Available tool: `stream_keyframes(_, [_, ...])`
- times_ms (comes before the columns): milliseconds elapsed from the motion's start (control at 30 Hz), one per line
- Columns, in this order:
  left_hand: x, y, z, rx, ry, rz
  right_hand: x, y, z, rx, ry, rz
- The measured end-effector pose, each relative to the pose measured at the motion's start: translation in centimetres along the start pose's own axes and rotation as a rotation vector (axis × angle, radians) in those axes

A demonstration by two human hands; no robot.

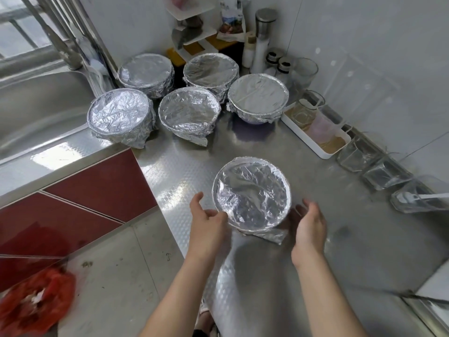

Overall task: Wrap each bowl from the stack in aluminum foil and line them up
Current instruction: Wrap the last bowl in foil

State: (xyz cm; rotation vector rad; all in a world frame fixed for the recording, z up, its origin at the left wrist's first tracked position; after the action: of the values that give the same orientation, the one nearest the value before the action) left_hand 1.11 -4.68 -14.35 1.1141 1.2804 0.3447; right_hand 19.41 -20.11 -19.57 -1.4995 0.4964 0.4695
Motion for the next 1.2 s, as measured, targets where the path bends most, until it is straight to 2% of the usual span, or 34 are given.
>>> stream_keyframes(67, [-0.3, 0.4, -0.2, 0.088, 0.006, -0.006, -0.7, 0.3, -1.2, 0.039, 0.025, 0.015])
stream_keyframes(167, [1.1, 2.1, -0.7, 0.176, 0.094, 0.104, -1.8, 0.8, -0.9, 0.109, -0.022, 0.087])
stream_keyframes(267, [3.4, 3.4, 0.8, 0.083, 0.058, 0.147, -2.3, 0.8, 0.9, 0.189, -0.105, 0.137])
stream_keyframes(367, [4.8, 3.5, 2.3, 0.004, -0.026, 0.173, -2.5, 0.4, 3.1, 0.153, -0.207, 0.119])
stream_keyframes(500, [5.1, 2.5, 2.4, -0.105, 0.019, 0.224, -1.8, -0.1, 4.8, 0.122, -0.288, 0.109])
stream_keyframes(633, [4.7, 1.8, 2.5, -0.309, 0.083, 0.154, -1.2, 0.1, 5.5, 0.122, -0.328, 0.134])
stream_keyframes(833, [5.3, 1.8, 2.4, -0.402, 0.117, 0.071, -0.8, 0.3, 5.7, 0.140, -0.376, 0.145])
stream_keyframes(933, [4.2, 0.3, 2.0, -0.592, 0.195, 0.000, -0.3, 0.3, 5.9, 0.191, -0.415, 0.119])
stream_keyframes(1000, [2.9, -1.0, 3.1, -0.721, 0.162, -0.061, -0.6, 0.3, 6.0, 0.219, -0.437, 0.127])
stream_keyframes(1200, [2.5, -1.7, 4.7, -0.800, 0.220, -0.123, -1.4, 1.3, 5.3, 0.231, -0.426, 0.112])
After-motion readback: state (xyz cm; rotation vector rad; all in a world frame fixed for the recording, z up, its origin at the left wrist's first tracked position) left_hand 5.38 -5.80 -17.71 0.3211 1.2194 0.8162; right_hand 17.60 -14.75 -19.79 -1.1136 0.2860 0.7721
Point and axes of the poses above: each hand's wrist, its own x-axis towards the middle knuckle, its own z-axis out of the palm, y = z × x, the point moved 8 cm from there along x, towards the middle knuckle, and after that the axes turned 2 degrees about y, right-handed, at the moved point
